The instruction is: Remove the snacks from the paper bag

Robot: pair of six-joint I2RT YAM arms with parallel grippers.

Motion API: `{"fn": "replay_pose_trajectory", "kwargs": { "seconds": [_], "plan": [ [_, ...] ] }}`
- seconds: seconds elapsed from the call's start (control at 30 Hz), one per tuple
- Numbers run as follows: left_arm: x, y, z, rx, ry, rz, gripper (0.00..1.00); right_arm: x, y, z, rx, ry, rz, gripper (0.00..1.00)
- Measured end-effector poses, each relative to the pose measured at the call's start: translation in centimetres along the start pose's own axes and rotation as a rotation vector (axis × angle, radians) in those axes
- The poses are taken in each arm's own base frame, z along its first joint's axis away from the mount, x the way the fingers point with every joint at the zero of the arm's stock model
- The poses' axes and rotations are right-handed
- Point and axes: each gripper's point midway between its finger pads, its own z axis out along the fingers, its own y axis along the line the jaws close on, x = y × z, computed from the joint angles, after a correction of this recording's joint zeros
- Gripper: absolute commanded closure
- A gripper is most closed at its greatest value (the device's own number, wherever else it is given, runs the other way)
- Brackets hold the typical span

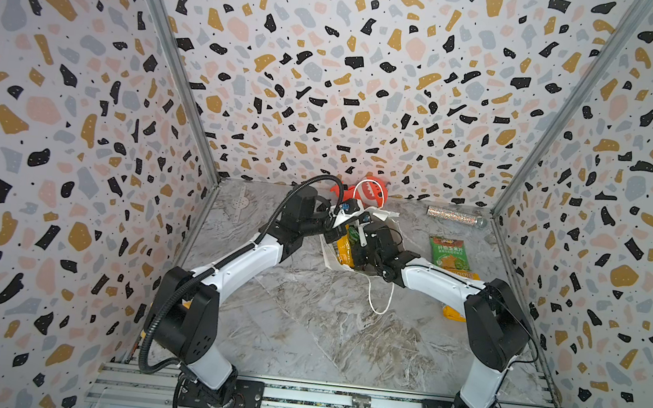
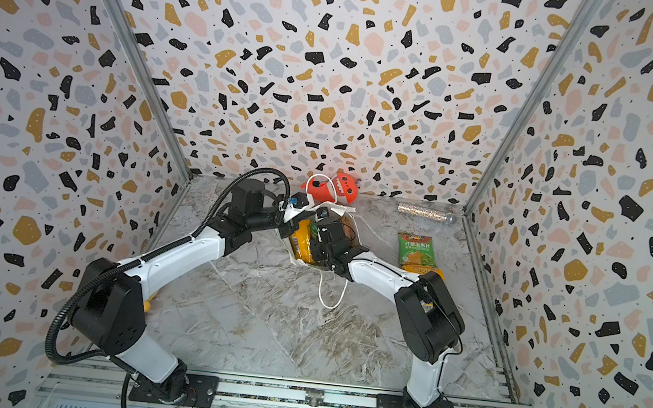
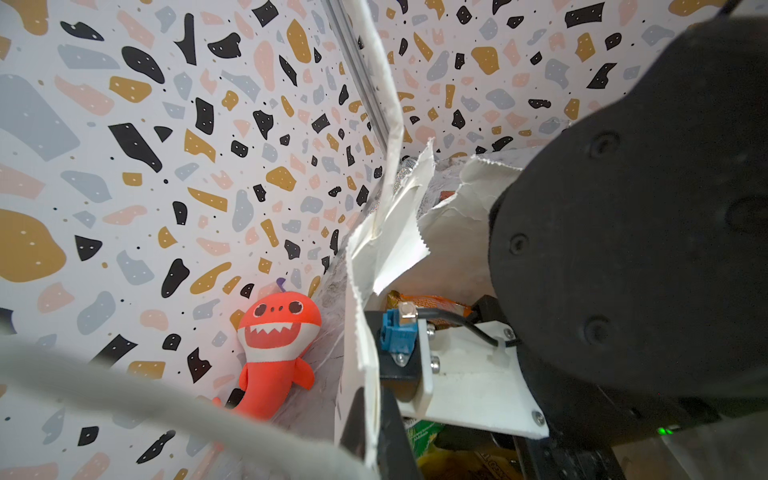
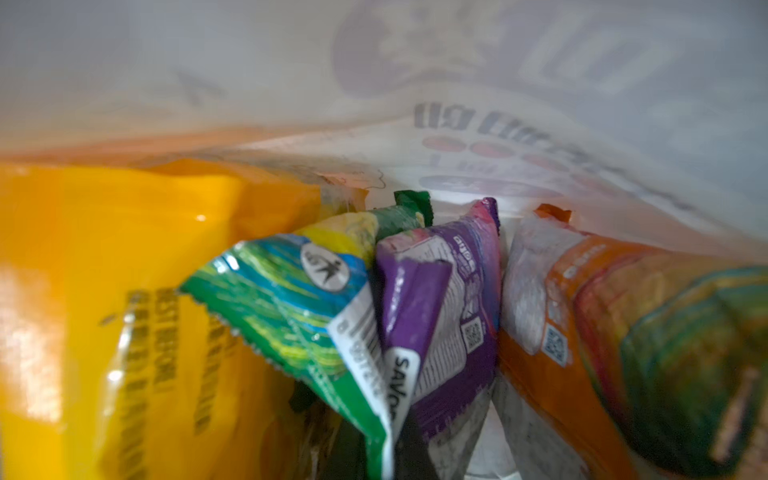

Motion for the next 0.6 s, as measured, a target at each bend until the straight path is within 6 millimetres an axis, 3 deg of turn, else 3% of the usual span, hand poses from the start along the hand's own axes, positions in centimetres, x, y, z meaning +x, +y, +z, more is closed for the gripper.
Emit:
{"fn": "replay_pose_trajectory", "kwargs": {
  "seconds": [0.23, 0.6],
  "plan": [
    [-0.6, -0.2, 0.0, 0.008, -0.017, 0.008, 1.00, -0.1, -0.2, -2.0, -0.007, 0.015, -0.008, 1.00],
    [-0.7, -0.5, 0.0, 0.016, -0.021, 0.008, 1.00, -2.2, 0.0, -6.0, -0.045, -0.052, -0.010, 1.00]
  ]
}}
